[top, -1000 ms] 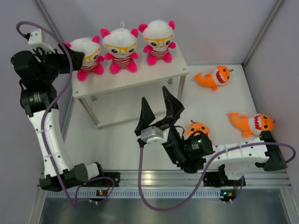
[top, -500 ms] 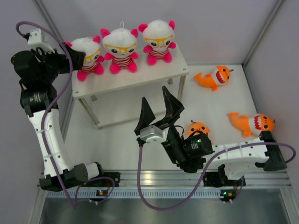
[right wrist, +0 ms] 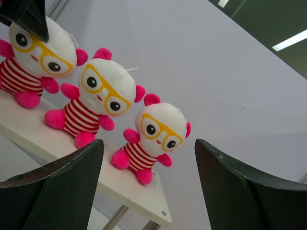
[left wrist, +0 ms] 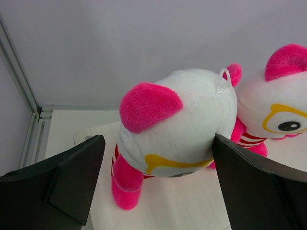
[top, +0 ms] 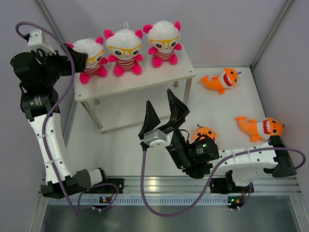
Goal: Place and organize the stuffed toys onto the shelf
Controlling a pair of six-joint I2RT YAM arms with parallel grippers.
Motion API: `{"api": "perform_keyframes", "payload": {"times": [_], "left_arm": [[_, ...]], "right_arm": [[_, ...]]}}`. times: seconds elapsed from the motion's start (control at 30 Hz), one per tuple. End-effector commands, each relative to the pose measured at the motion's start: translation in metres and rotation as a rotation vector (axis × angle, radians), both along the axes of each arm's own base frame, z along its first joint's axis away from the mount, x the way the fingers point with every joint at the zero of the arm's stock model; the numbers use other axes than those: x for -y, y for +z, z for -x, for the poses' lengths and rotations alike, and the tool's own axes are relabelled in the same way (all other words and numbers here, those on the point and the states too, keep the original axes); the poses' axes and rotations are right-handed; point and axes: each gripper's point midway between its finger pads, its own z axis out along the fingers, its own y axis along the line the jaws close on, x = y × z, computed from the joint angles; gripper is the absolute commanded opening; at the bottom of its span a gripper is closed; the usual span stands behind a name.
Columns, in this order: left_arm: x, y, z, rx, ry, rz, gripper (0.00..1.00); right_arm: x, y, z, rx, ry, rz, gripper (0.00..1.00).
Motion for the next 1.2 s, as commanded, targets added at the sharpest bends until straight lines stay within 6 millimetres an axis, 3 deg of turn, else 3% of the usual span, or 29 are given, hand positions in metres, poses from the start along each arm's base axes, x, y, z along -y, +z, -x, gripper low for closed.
{"api": "perform_keyframes", "payload": {"times": [0.0, 0.43, 0.6, 0.8, 1.17], "left_arm": [[-0.003, 0.027, 0.010, 0.076, 0.027, -0.034, 0.98], [-0.002, 0.025, 0.006, 0.069, 0.013, -0.023, 0.98], [0.004, 0.041, 0.015, 0.110, -0.001, -0.041, 0.98], [0.005, 0.046, 0.022, 0.129, -0.002, -0.059, 0.98], [0.001, 0.029, 0.009, 0.080, 0.002, -0.039, 0.98]], "right_arm": [[0.005, 0.000, -0.006, -0.019, -0.014, -0.023, 0.77], [0.006, 0.000, -0.008, -0.022, -0.022, -0.017, 0.78], [0.005, -0.001, -0.008, -0.022, -0.023, -0.010, 0.78], [0.004, -0.002, -0.010, -0.030, -0.023, -0.011, 0.78], [0.012, -0.001, -0.011, -0.037, -0.026, -0.028, 0.78]]}}
